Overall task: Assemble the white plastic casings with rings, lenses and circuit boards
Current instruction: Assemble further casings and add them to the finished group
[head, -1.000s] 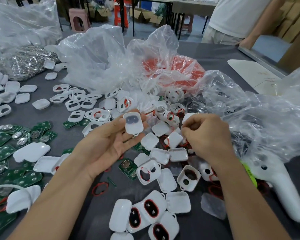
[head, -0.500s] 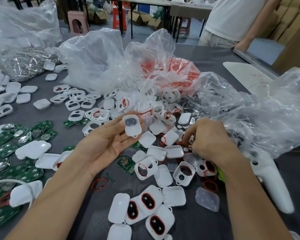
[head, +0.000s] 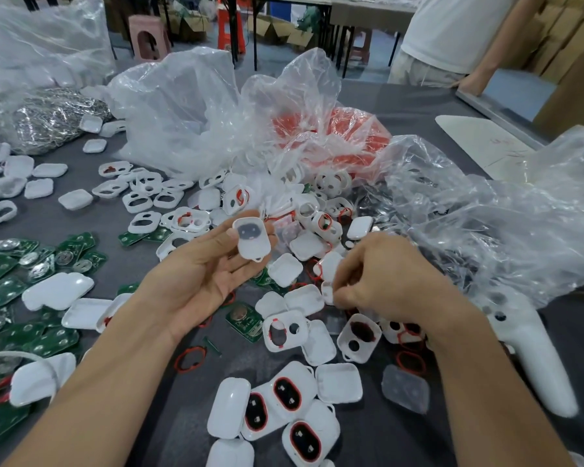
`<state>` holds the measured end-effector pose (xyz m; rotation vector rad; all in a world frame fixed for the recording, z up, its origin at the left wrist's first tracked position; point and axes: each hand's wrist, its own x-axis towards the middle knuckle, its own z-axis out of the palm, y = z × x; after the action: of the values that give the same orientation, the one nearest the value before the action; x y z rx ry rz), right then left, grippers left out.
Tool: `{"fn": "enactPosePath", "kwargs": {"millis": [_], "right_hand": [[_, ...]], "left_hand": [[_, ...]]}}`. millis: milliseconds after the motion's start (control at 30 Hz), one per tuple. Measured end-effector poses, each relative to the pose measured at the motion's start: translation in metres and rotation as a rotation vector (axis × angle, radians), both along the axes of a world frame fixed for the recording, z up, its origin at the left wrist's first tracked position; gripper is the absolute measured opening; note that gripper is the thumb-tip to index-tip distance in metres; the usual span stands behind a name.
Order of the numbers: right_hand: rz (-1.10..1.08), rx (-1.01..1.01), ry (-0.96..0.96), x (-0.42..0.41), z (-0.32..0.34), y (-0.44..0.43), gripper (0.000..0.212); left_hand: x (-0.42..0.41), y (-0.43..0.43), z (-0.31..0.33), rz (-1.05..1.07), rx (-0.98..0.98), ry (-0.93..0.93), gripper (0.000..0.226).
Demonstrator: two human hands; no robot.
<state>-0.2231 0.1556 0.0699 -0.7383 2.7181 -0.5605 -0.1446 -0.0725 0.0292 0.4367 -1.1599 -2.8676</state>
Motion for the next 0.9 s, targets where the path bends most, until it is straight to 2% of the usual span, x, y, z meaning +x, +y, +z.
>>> {"fn": "enactPosePath", "kwargs": {"millis": [100,200,267,400,467,533,667,733,900], "right_hand": [[-0.049,0.173,-0.009,-0.004,0.002,0.01,0.02],[-0.247,0.032,0.095,-0.015,0.007,0.023,0.022],[-0.28,-0.028,0.121,-0.019,0.012,0.034,0.022],[-0.231,0.1,-0.058,-0.011,0.01,0.048,0.026],[-0.236,0.104,-0.088,-0.01,0.005,0.05,0.027],[-0.261,0.054,-0.019,-0.01,0.0,0.049,0.028],[-0.367,-0.231,0.345,-0.015,0.002,0.048,0.02],[-0.388,-0.275,0.411,-0.021,0.009,0.048,0.017],[-0.192,-0.159,0.08,-0.024,0.002,0.024,0.025]], "left_hand": [[-0.001,0.0,-0.002,-0.005,-0.018,-0.001,0.038],[-0.002,0.001,-0.004,-0.015,-0.035,-0.001,0.034],[-0.003,0.001,-0.005,-0.024,-0.047,0.0,0.03],[-0.005,0.003,-0.007,-0.045,-0.085,0.009,0.028],[-0.005,0.004,-0.008,-0.064,-0.1,0.017,0.028],[-0.004,0.005,-0.009,-0.084,-0.118,0.019,0.029],[-0.001,0.005,-0.008,-0.097,-0.143,0.017,0.03],[-0.001,0.005,-0.007,-0.096,-0.15,0.018,0.03],[-0.001,0.004,-0.005,-0.053,-0.145,0.011,0.028]]}}
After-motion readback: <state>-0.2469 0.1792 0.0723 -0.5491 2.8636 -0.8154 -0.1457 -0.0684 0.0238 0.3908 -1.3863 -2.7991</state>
